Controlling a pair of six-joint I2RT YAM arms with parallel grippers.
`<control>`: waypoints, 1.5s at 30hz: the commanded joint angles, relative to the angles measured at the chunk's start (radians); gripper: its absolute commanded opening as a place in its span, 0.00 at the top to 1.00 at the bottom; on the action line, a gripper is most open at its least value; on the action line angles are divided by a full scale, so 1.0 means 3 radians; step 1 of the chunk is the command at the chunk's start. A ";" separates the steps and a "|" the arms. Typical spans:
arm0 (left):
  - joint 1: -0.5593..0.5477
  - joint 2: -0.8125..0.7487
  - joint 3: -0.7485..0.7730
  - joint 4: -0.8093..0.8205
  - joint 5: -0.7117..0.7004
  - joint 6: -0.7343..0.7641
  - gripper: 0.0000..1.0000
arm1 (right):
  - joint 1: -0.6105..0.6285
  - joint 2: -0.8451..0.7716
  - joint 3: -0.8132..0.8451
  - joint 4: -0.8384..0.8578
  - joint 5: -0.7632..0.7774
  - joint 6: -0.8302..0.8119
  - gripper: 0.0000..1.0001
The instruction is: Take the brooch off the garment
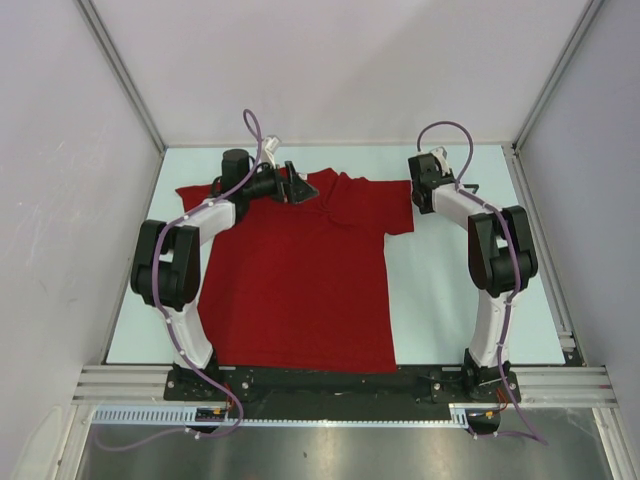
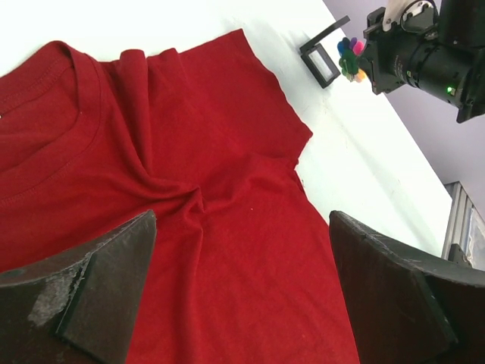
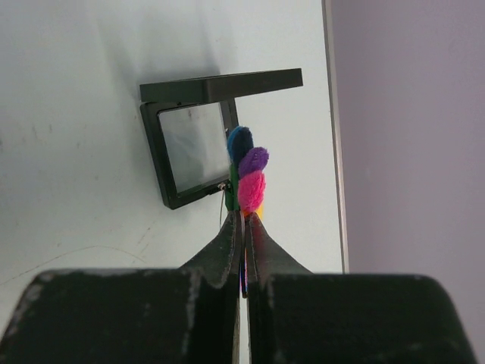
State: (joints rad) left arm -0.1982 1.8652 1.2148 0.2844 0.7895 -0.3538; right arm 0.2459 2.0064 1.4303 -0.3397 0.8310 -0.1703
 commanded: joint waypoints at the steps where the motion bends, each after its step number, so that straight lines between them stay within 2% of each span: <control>1: -0.0004 0.0021 0.0154 0.0039 0.0012 0.0121 0.00 | -0.0088 0.0097 0.0192 0.0135 0.0098 -0.0133 1.00; 30: 0.0027 0.0082 0.0190 -0.0017 0.0119 0.0162 0.00 | -0.0191 0.0517 0.0530 0.0079 0.0236 -0.0179 0.99; 45: 0.0042 0.0082 0.0195 -0.0038 0.0145 0.0167 0.00 | -0.0114 0.0690 0.0657 -0.0090 0.0114 -0.0107 0.78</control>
State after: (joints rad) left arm -0.1925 1.8874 1.2327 0.2657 0.8001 -0.3313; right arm 0.2028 2.1971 1.5826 -0.3462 0.8551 -0.2131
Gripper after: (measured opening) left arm 0.996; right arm 0.207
